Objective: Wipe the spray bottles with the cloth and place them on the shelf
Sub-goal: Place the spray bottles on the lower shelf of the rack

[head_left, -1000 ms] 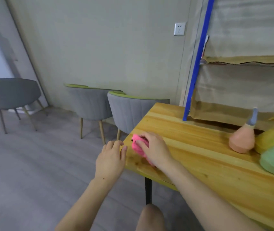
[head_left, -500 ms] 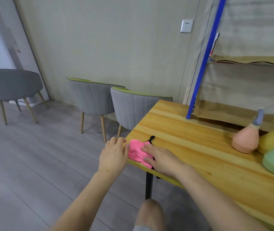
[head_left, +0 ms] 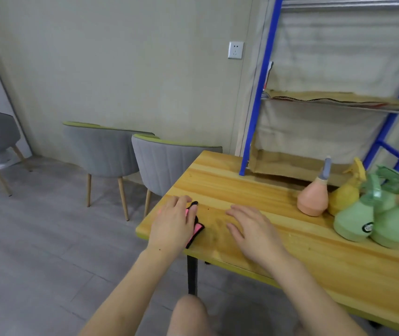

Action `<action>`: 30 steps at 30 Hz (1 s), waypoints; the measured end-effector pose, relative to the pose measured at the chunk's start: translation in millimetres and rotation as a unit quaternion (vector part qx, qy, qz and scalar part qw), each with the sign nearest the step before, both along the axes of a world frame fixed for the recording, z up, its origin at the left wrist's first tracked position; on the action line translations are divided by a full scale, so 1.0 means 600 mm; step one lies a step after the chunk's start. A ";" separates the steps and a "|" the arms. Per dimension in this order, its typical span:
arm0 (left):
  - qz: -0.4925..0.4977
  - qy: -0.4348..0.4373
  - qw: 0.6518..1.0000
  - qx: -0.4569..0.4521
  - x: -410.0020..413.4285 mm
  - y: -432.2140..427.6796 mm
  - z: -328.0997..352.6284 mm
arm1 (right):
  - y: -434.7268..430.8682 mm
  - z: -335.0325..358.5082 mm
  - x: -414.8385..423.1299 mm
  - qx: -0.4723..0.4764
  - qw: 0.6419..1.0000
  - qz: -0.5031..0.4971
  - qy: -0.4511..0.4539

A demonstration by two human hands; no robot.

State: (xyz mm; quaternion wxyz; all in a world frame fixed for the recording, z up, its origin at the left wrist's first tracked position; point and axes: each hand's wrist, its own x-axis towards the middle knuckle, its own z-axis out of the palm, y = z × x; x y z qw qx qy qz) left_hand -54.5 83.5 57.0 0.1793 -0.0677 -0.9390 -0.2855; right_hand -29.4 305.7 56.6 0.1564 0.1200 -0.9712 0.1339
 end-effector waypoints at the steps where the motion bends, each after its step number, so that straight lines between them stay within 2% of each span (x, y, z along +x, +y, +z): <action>1: -0.022 0.006 1.000 0.006 -0.002 0.027 0.005 | 0.024 0.006 0.015 -0.009 1.000 -0.020 0.022; 6: -0.136 0.022 0.990 0.030 -0.006 0.194 0.022 | 0.159 0.020 0.072 -0.065 0.983 -0.121 0.122; 9: -0.179 0.025 0.983 0.029 -0.013 0.278 0.030 | 0.228 0.034 0.094 -0.082 0.973 -0.161 0.145; 14: -0.208 0.009 0.977 0.043 -0.063 0.414 0.060 | 0.347 0.094 0.092 -0.108 0.945 -0.211 0.223; 17: -0.216 -0.014 0.974 0.069 -0.107 0.472 0.073 | 0.399 0.138 0.048 -0.115 0.938 -0.223 0.238; 20: -0.221 -0.059 0.971 0.062 -0.151 0.517 0.081 | 0.434 0.180 -0.004 -0.110 0.943 -0.239 0.203; 25: -0.218 -0.149 0.961 0.080 -0.194 0.569 0.068 | 0.476 0.213 -0.090 -0.087 0.949 -0.293 0.075; 30: -0.219 -0.143 0.963 0.072 -0.215 0.586 0.030 | 0.498 0.227 -0.151 -0.049 0.934 -0.350 -0.043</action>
